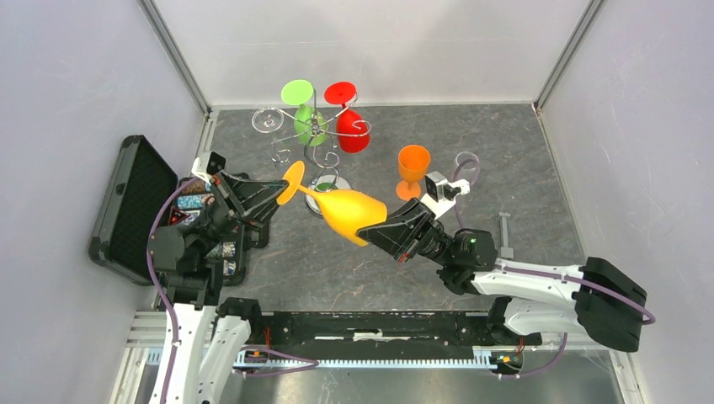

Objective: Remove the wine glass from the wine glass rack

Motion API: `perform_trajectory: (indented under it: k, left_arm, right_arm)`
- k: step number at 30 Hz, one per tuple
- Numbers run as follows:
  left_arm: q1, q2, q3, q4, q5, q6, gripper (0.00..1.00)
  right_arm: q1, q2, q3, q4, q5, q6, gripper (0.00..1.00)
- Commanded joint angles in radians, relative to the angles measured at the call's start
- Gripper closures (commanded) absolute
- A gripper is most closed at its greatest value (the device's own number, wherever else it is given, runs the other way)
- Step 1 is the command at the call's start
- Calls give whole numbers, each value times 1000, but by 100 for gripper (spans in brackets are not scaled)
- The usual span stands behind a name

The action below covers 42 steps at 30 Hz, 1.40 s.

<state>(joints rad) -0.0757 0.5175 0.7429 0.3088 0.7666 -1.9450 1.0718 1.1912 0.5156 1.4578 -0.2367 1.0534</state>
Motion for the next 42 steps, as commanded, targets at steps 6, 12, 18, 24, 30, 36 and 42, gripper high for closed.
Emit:
perform_trajectory:
  k: [6, 12, 18, 24, 30, 36, 42]
  left_arm:
    - [-4, 3, 89, -25, 50, 167, 16]
    - [-4, 32, 170, -15, 64, 316, 0]
    - [-5, 108, 320, -231, 99, 633, 0]
    - [-4, 153, 405, -443, 60, 871, 0]
    - [-4, 170, 403, -439, 61, 901, 0]
    - [-4, 170, 404, -446, 57, 906, 0]
    - [-4, 165, 394, -466, 38, 917, 0]
  right_arm:
    - [-19, -158, 194, -367, 79, -372, 100]
    - [-48, -250, 410, -479, 111, -431, 100]
    - [-98, -249, 692, -479, 111, -431, 100]
    - [-293, -132, 974, -479, 111, -431, 100]
    - [-335, -159, 947, -479, 111, -431, 100]
    - [-337, -188, 850, -479, 111, -431, 100]
    - [-337, -178, 822, -479, 111, -431, 100]
